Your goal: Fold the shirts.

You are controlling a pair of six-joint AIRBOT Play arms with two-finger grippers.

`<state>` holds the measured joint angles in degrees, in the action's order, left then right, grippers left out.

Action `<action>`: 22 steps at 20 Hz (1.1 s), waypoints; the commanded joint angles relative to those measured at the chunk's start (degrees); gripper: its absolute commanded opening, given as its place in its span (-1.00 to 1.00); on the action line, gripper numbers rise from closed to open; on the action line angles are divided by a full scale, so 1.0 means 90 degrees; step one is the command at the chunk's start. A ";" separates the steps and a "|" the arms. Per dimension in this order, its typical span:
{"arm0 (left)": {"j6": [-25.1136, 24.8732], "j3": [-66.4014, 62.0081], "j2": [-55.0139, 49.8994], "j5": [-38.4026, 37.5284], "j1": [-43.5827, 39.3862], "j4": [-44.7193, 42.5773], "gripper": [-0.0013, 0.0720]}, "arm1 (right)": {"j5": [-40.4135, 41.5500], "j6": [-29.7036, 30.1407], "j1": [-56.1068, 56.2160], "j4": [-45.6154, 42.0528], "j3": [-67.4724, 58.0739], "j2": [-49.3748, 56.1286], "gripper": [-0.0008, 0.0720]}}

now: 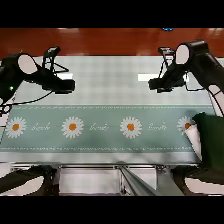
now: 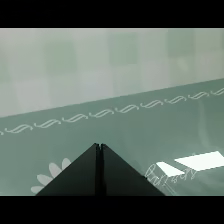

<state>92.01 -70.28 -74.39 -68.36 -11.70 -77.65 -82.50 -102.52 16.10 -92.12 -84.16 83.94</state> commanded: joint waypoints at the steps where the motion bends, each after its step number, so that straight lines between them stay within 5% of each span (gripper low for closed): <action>1: 0.0153 -0.0015 -0.0075 -0.0240 -0.0005 -0.0155 -0.90 | 0.0469 -0.0423 0.0087 -0.0177 0.0005 0.0192 -0.92; 22: 0.0146 -0.0012 -0.0078 -0.0078 -0.0007 -0.0160 -0.90 | 0.0403 -0.0478 -0.0593 0.0024 0.0767 0.0185 -0.92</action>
<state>93.36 -70.35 -75.09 -68.88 -11.73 -79.09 -78.19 -106.78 10.85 -91.90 -77.28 85.65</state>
